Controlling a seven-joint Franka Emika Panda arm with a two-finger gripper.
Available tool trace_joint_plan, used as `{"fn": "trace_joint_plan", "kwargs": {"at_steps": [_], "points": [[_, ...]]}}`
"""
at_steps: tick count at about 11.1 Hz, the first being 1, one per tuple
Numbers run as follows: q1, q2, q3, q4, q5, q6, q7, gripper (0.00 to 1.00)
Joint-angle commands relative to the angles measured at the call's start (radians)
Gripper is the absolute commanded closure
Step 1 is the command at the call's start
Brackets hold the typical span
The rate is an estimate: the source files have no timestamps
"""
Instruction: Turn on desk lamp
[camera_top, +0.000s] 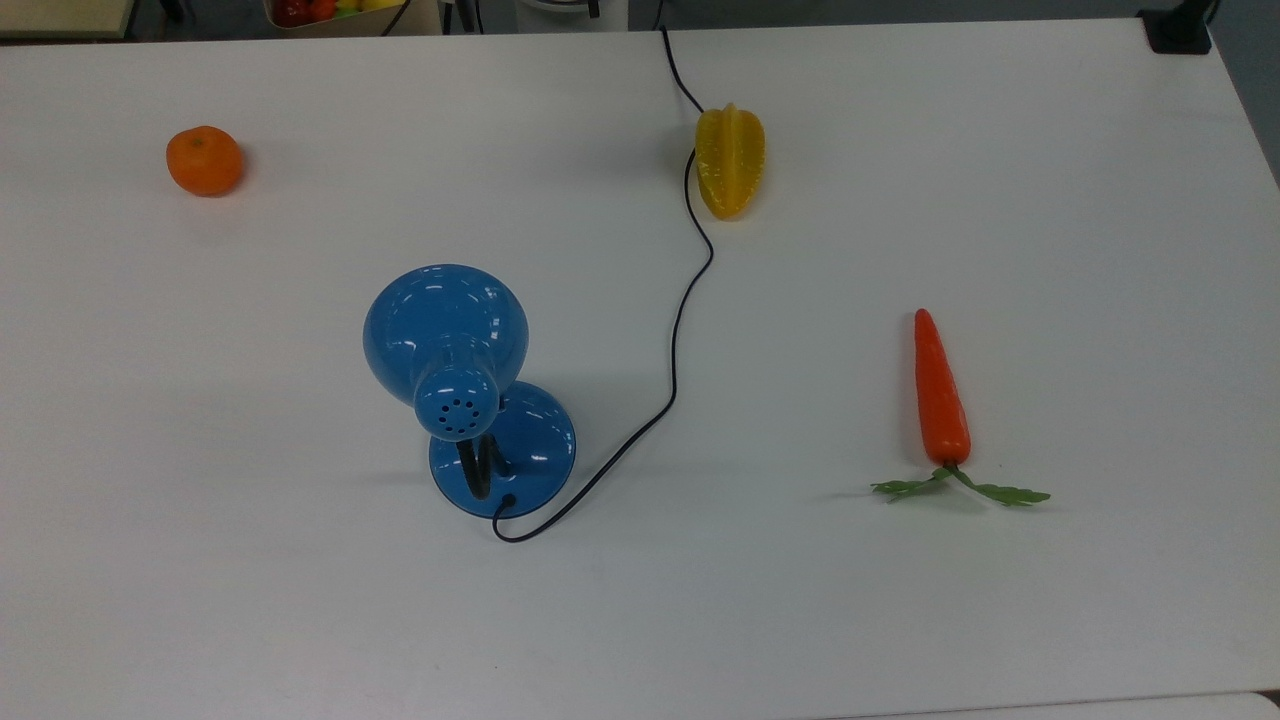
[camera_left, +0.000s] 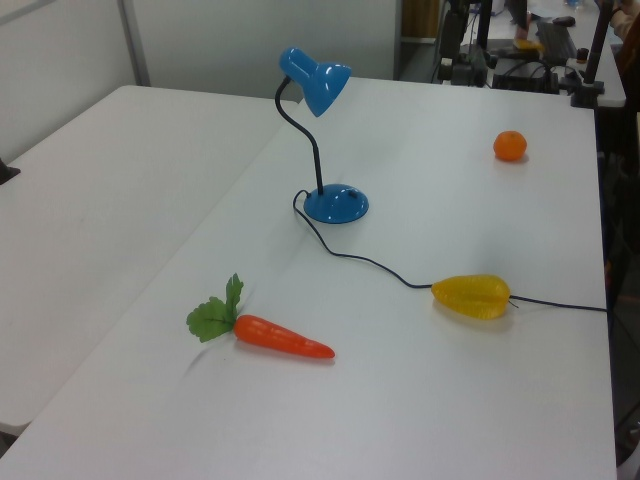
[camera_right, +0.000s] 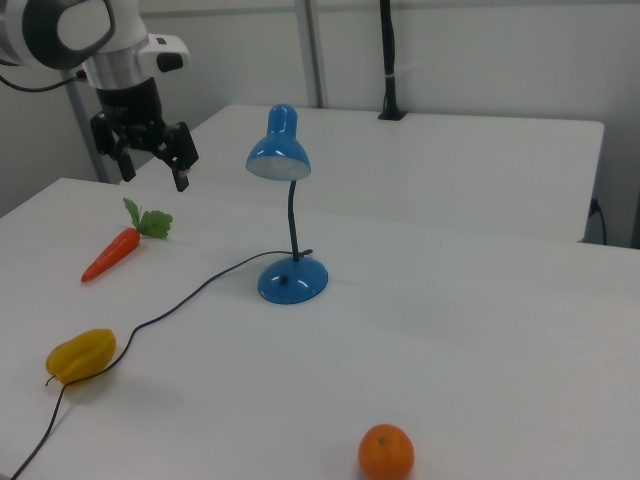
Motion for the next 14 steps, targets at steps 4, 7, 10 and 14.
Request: {"fn": "trace_joint_plan", "kwargs": {"at_steps": [4,7,10,14], "points": [[-0.004,-0.002,-0.004,0.019,0.021,0.002,-0.026,0.0],[-0.004,-0.002,-0.004,0.019,0.02,-0.001,-0.027,0.0],[-0.006,-0.002,-0.004,0.018,0.021,0.008,-0.022,0.2],[-0.006,0.002,-0.003,0.016,0.026,0.017,-0.012,0.71]]}}
